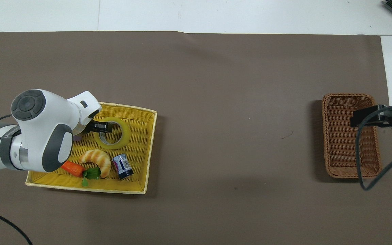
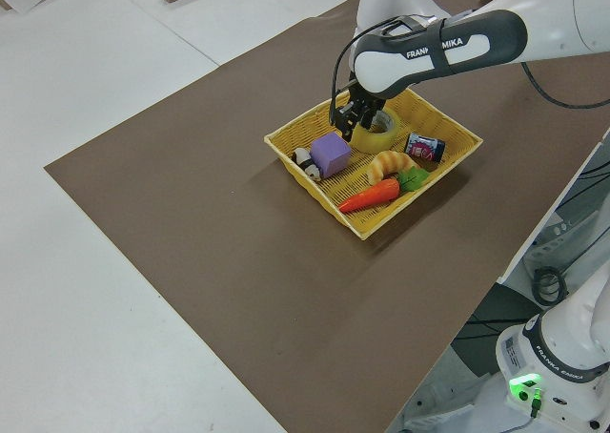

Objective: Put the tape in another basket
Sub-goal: 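Grasp the tape roll's rim with the left gripper and lift it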

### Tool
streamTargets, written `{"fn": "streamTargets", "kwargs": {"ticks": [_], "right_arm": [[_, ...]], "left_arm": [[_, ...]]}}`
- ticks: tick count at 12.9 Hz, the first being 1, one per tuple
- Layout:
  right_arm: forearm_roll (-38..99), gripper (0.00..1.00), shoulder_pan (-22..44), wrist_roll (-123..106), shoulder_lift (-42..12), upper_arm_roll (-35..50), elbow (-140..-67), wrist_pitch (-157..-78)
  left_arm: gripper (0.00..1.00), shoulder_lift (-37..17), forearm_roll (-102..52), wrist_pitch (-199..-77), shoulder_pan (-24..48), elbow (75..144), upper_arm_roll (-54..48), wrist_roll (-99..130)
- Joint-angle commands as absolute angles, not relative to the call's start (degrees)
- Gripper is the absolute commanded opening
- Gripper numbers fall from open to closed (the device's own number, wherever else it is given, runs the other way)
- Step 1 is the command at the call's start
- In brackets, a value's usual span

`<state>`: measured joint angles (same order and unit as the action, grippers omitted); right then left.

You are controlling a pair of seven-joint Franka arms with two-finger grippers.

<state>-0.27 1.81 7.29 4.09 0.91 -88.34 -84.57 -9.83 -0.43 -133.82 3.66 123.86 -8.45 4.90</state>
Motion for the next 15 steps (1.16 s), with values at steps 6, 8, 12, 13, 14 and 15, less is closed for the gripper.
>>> {"fn": "streamTargets", "kwargs": {"ticks": [6, 8, 12, 13, 14, 15], "right_arm": [[0.53, 1.0, 0.88, 5.54, 4.92, 1.05, -89.47, -85.43], [0.53, 1.0, 0.88, 5.54, 4.92, 1.05, -89.47, -85.52], [0.53, 1.0, 0.88, 5.54, 4.92, 1.05, -89.47, -85.52], [0.53, 1.0, 0.88, 5.54, 4.92, 1.05, -89.47, -85.52], [0.53, 1.0, 0.88, 5.54, 5.01, 1.05, -89.47, -85.52], [0.53, 1.0, 0.88, 5.54, 4.92, 1.05, -89.47, -85.52]], "left_arm": [[0.0, -14.42, -1.05, -138.78, 5.8, 124.1, -7.73, 6.24], [0.0, -13.36, -1.05, -135.29, 5.63, 122.53, -7.73, 6.24], [0.0, -10.73, -1.05, -127.36, 5.54, 117.69, -7.73, 6.5], [0.0, -9.77, -1.05, -126.92, 5.54, 117.6, -7.73, 6.59], [0.0, -8.71, -1.05, -125.78, 5.54, 117.42, -7.73, 6.68], [0.0, -7.83, -1.05, -123.94, 5.54, 116.73, -7.73, 6.68]]}}
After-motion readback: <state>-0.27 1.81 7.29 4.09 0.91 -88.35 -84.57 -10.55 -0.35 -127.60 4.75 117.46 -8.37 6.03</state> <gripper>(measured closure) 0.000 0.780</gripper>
